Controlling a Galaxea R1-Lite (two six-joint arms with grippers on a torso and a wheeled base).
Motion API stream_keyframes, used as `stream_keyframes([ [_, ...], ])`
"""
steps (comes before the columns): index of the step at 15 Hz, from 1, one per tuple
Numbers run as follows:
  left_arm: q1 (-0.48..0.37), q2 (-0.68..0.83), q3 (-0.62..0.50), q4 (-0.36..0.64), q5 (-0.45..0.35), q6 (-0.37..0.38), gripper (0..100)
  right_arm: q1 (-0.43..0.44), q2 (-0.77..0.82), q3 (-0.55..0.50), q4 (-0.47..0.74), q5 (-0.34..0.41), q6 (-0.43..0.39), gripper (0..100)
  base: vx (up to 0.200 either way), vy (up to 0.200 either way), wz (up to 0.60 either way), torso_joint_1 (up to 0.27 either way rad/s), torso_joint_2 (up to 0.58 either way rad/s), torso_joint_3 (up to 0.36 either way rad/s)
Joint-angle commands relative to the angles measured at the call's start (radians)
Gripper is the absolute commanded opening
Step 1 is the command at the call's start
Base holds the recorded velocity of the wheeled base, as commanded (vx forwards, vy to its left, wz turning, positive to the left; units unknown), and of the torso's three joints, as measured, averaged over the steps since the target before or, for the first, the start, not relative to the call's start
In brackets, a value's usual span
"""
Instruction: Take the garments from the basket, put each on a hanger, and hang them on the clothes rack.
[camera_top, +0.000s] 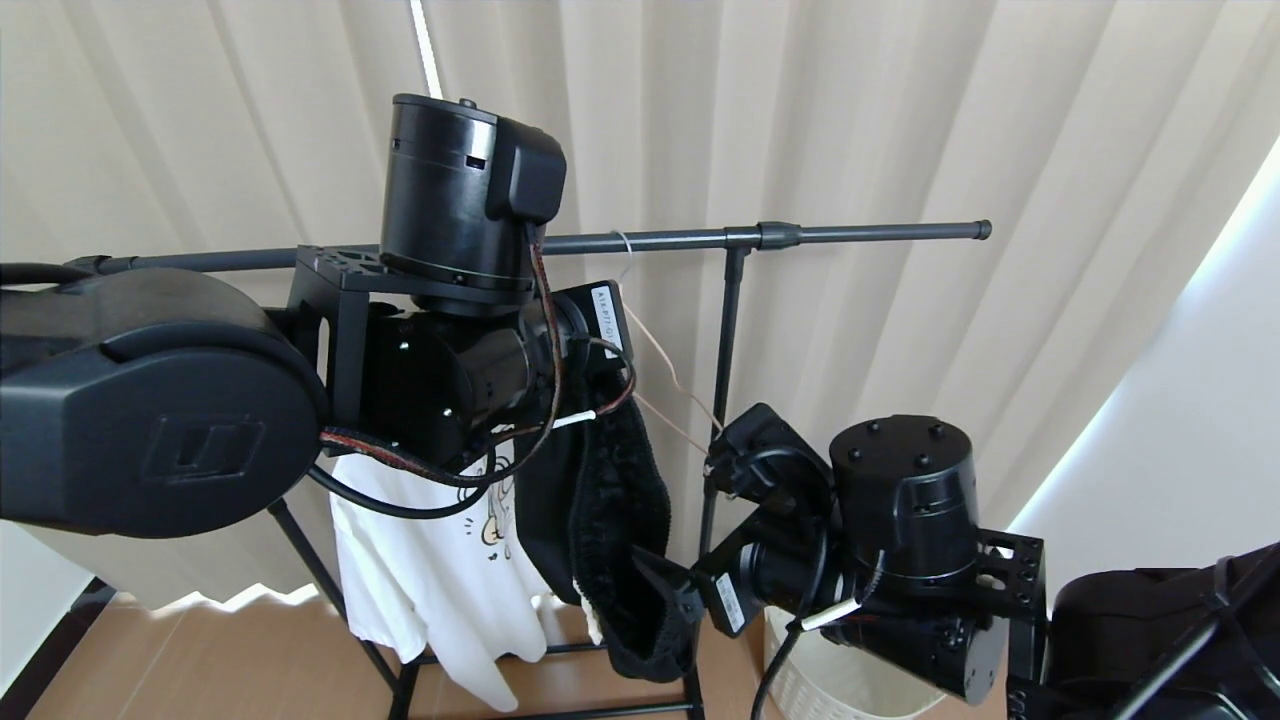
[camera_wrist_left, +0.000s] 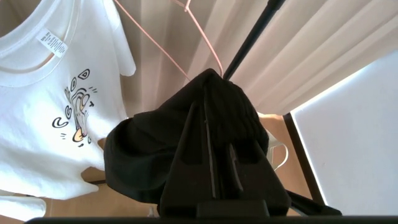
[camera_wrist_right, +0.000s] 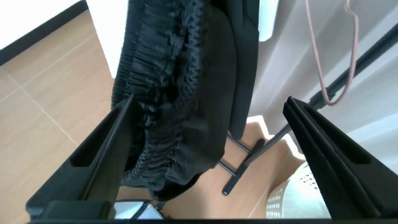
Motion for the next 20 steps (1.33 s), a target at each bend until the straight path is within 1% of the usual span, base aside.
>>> stream_keyframes([
  [1,0.0,-0.001,0.001,0.0,0.001,0.0,0,-0.001,0.055,-0.01,-0.001,-0.019,0.0,100,0.0,0.0,0.0,0.0,0.0,0.0],
  [4,0.0,-0.003,0.003,0.0,0.001,0.0,0,-0.02,0.068,-0.01,-0.006,-0.041,-0.003,100,0.0,0.0,0.0,0.0,0.0,0.0],
  [6,0.0,-0.003,0.003,0.0,0.001,0.0,0,-0.034,0.071,-0.01,-0.006,-0.041,-0.005,100,0.0,0.0,0.0,0.0,0.0,0.0],
  [17,-0.005,-0.003,0.003,0.0,0.001,-0.002,0,-0.041,0.092,-0.019,-0.006,-0.041,-0.005,100,0.0,0.0,0.0,0.0,0.0,0.0],
  [18,-0.006,-0.004,0.004,0.0,0.001,-0.002,0,-0.041,0.092,-0.019,-0.006,-0.041,-0.005,0,0.0,0.0,0.0,0.0,0.0,0.0],
  [20,-0.005,-0.007,0.004,0.0,0.001,-0.002,0,-0.043,0.094,-0.022,-0.006,-0.041,-0.005,0,0.0,0.0,0.0,0.0,0.0,0.0],
])
